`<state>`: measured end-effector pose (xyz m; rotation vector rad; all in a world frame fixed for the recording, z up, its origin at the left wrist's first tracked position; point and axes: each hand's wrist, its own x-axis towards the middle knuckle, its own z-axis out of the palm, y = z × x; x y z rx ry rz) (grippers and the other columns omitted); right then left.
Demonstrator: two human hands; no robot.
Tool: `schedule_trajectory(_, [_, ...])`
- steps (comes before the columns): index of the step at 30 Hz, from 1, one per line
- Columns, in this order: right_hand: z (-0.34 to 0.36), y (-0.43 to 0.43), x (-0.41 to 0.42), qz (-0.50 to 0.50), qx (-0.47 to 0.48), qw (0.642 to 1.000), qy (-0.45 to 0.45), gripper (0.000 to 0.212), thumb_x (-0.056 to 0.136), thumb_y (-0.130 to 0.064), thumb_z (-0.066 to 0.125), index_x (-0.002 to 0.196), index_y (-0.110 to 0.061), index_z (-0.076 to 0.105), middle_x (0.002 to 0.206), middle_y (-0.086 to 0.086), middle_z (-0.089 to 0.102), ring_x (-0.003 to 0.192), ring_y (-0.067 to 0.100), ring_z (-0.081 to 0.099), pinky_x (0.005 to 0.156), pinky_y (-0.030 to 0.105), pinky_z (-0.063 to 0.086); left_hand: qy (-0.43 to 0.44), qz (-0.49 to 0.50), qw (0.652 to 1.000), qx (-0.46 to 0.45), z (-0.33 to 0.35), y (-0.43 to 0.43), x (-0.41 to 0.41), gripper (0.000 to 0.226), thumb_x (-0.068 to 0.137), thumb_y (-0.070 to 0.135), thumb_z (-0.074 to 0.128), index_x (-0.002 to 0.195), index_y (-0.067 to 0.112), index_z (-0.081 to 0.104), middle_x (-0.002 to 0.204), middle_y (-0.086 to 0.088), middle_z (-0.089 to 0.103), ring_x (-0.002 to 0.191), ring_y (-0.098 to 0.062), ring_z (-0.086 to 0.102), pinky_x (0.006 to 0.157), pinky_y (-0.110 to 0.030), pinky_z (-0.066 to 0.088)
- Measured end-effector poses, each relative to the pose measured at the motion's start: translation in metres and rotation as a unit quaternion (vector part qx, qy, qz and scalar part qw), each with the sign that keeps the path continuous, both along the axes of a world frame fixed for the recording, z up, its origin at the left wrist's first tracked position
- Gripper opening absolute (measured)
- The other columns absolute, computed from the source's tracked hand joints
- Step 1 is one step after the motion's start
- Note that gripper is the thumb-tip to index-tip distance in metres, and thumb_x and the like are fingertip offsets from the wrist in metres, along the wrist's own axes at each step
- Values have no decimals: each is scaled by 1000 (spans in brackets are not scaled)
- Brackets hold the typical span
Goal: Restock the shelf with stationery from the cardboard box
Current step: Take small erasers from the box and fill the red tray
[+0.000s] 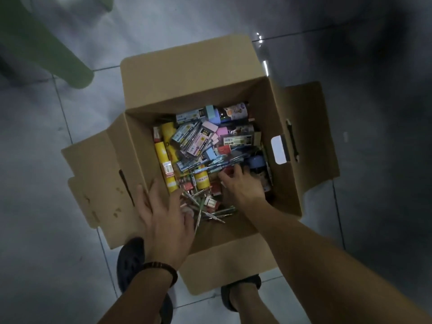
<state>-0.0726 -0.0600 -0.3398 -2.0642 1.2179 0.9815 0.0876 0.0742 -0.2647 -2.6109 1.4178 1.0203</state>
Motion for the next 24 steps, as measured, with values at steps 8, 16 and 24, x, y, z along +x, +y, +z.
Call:
schedule_trajectory(8, [-15, -5, -9, 40, 6, 999, -34, 64, 100, -31, 61, 153, -45, 28, 140, 16, 32, 121, 44, 48, 92, 55, 52, -6, 14, 1000, -7, -11, 3, -4, 48, 92, 20, 73, 137, 23, 58, 166, -18, 24, 159, -48, -6, 116, -65, 36])
schedule_trajectory(16, [25, 6, -4, -214, -56, 955, -196, 52, 79, -48, 86, 119, -43, 52, 124, 2, 49, 102, 26, 63, 82, 44, 62, 48, 161, 979, -115, 21, -19, -9, 30, 94, 24, 70, 120, 36, 59, 152, -5, 41, 149, -26, 27, 121, -53, 27])
schedule_trajectory(24, [258, 8, 35, -317, -45, 881, -348, 55, 72, -30, 90, 117, -47, 61, 118, -16, 51, 103, -6, 56, 76, 10, 51, 527, 433, 731, -24, 194, -74, 20, 28, 110, 42, 49, 126, 29, 70, 122, -8, 75, 96, -26, 73, 73, -36, 58])
